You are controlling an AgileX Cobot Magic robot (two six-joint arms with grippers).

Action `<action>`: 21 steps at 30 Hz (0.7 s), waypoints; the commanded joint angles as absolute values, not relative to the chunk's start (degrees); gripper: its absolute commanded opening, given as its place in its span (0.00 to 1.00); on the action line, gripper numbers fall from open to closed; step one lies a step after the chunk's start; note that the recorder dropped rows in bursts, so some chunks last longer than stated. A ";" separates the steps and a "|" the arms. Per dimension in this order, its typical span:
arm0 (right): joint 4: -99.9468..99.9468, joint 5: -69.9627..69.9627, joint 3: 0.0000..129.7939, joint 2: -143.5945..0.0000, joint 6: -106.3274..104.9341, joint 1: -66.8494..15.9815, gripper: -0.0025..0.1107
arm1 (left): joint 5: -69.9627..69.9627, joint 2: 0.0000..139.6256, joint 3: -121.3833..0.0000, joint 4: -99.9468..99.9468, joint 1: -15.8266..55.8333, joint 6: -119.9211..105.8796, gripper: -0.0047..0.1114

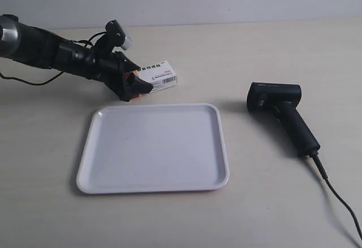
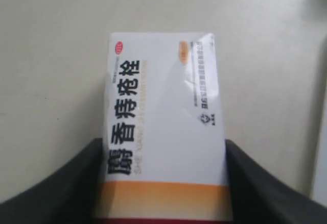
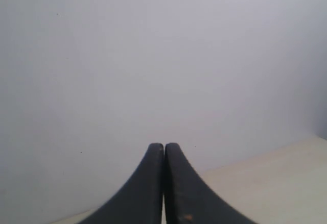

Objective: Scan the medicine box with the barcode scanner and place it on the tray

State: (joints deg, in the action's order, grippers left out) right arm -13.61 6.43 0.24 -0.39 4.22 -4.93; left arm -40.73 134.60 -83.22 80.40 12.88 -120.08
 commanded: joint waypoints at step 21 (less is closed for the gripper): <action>18.27 7.92 32.25 -93.03 22.92 -17.34 0.81 | -36.36 94.86 -54.61 63.84 28.53 -116.69 0.04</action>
